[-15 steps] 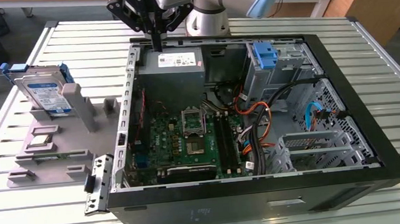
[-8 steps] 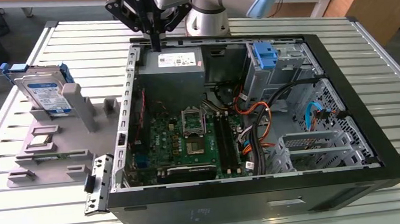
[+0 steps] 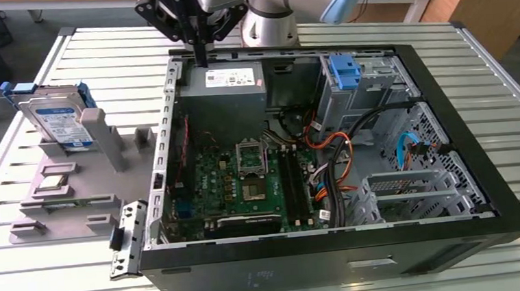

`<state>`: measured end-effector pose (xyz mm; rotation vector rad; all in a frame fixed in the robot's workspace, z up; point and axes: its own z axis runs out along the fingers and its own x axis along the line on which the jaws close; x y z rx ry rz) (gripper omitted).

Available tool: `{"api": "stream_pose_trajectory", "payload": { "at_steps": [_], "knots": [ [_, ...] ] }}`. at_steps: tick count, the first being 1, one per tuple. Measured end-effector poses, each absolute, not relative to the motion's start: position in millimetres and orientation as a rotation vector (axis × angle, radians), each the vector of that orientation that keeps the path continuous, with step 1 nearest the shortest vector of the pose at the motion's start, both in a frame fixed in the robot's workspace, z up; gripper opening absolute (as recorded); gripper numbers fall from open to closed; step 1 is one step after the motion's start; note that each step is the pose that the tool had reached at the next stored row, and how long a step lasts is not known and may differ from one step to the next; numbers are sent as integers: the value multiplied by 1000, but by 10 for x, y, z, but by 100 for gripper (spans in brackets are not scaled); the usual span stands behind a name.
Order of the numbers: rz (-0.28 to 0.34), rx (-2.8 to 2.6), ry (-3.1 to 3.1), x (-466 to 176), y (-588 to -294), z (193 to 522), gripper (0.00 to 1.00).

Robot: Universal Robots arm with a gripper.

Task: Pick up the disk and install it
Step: 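Reach for the disk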

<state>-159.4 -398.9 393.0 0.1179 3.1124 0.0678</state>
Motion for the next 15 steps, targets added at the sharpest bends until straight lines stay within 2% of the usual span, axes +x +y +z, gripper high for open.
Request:
{"api": "stream_pose_trajectory", "payload": {
  "at_steps": [15],
  "knots": [
    [68,118,3113,-1633,-3989,3931,10]
  ]
}}
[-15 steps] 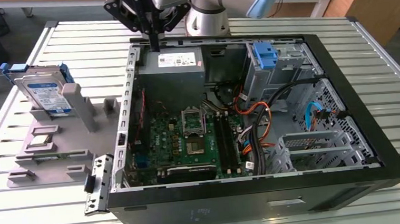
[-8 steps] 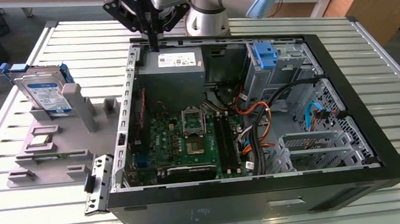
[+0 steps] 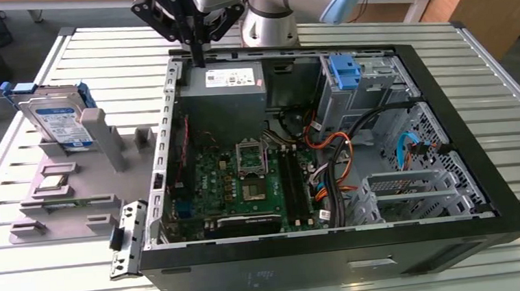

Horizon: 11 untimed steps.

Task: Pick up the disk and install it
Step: 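Reach for the disk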

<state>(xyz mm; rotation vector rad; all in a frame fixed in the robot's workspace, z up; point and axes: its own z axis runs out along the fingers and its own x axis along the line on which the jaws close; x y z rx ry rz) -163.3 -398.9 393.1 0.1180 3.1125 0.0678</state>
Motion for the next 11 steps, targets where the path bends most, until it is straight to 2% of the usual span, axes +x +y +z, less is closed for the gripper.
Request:
{"api": "stream_pose_trajectory", "payload": {
  "at_steps": [11],
  "knots": [
    [68,118,3112,-1658,-3989,3930,10]
  ]
}}
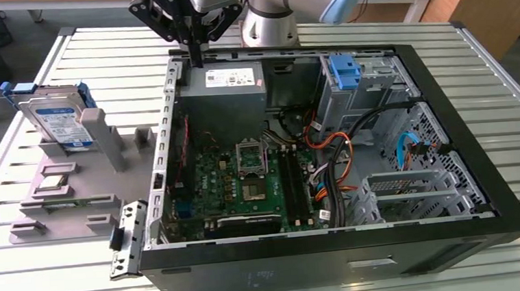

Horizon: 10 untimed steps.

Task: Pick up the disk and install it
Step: 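Reach for the disk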

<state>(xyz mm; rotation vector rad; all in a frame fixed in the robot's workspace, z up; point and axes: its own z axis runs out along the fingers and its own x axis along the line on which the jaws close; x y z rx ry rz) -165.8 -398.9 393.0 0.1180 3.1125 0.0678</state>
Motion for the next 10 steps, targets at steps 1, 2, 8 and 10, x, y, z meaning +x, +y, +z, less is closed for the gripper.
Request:
{"api": "stream_pose_trajectory", "payload": {
  "at_steps": [1,2,8,10],
  "knots": [
    [68,118,3112,-1667,-3989,3931,10],
    [68,118,3113,-1669,-3989,3931,10],
    [68,118,3113,-1702,-3989,3931,10],
    [68,118,3112,-1715,-3989,3930,10]
  ]
}}
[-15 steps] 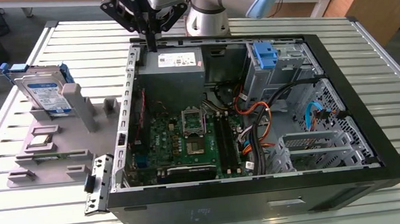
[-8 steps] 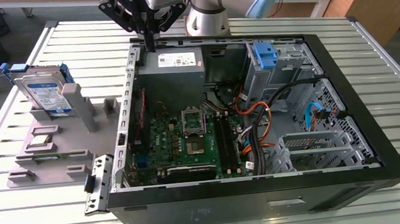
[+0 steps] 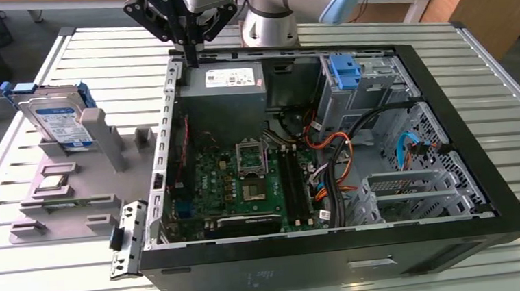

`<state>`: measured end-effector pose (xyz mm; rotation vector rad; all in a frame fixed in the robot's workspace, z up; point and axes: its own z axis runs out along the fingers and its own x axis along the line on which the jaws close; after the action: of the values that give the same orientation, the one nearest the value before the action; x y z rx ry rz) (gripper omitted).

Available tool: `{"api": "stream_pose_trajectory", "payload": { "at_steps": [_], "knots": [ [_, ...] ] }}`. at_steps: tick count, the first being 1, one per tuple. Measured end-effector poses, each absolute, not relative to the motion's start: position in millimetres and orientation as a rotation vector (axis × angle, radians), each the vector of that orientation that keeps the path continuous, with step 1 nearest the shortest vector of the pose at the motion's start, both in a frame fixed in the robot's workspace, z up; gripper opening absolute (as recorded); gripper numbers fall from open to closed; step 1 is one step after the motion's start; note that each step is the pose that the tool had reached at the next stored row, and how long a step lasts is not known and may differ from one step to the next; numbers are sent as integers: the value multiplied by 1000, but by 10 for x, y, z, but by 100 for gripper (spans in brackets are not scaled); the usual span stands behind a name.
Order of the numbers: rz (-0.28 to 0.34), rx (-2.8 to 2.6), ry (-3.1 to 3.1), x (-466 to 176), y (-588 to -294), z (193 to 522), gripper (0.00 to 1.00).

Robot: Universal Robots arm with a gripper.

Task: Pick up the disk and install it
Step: 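Reach for the disk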

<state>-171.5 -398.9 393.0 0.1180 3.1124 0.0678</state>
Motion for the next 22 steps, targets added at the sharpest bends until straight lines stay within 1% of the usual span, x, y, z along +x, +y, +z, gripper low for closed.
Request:
{"api": "stream_pose_trajectory", "payload": {
  "at_steps": [10,22],
  "knots": [
    [68,118,3113,-1744,-3989,3930,10],
    [75,118,3112,-1984,-3990,3928,10]
  ]
}}
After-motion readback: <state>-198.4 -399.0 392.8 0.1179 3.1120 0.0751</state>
